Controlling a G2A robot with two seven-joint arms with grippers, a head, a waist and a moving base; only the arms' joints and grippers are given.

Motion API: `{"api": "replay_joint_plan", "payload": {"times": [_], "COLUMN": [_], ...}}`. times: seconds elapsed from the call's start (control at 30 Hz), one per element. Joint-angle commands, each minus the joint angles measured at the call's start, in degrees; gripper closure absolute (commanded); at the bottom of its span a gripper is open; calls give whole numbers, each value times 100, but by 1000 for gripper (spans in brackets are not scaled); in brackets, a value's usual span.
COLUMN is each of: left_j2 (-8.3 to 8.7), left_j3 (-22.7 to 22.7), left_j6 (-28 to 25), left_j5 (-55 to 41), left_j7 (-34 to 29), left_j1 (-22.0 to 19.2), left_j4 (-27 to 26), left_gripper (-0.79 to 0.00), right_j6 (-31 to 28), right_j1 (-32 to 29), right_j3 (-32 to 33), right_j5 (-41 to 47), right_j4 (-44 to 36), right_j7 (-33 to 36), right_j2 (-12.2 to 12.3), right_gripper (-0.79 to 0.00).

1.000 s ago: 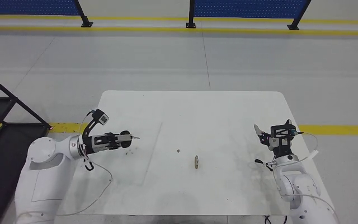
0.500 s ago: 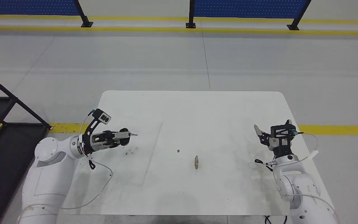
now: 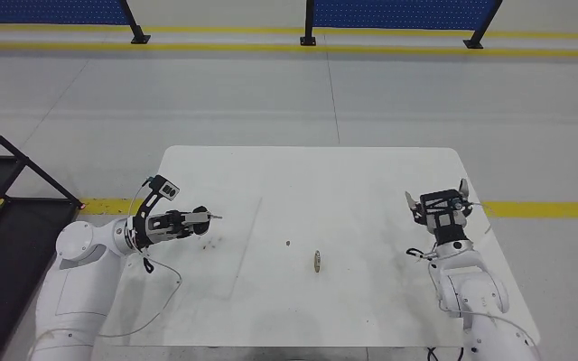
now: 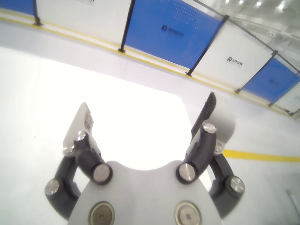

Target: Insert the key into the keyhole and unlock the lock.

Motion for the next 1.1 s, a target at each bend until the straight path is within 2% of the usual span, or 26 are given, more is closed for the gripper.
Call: {"api": "replay_joint_plan", "payload": {"times": [0.0,0.1,0.23,0.37,0.6,0.8,0.97,1.07], "left_j2": [0,0,0,0,0,0,0,0], "left_j3": [0,0,0,0,0,0,0,0], "left_j6": [0,0,0,0,0,0,0,0], "left_j5": [0,0,0,0,0,0,0,0], "left_j7": [0,0,0,0,0,0,0,0], "left_j1": [0,0,0,0,0,0,0,0], "left_j4": [0,0,0,0,0,0,0,0], "left_gripper": [0,0,0,0,0,0,0,0], "right_j6": [-64,-335,-1020,-1351,-1258,-759,-277,-269], "right_j1": [128,264,541,828,1577,2146,2431,2438], "right_j3": [-182,-435,-775,-1095,-1695,-2095,-2368,-2391], "right_j5": [-1,102,455,804,1551,2687,2528,2539], "right_j4": [-285,-655,-1016,-1270,-1161,-779,-415,-408], "right_j7": [556,1423,2592,3803,5222,5811,5990,5985], "right_j2": [-21,-44,-61,-87,-192,-319,-380,-384], "right_gripper": [-785,-785,-785,-785,-785,-785,-785,-785]}}
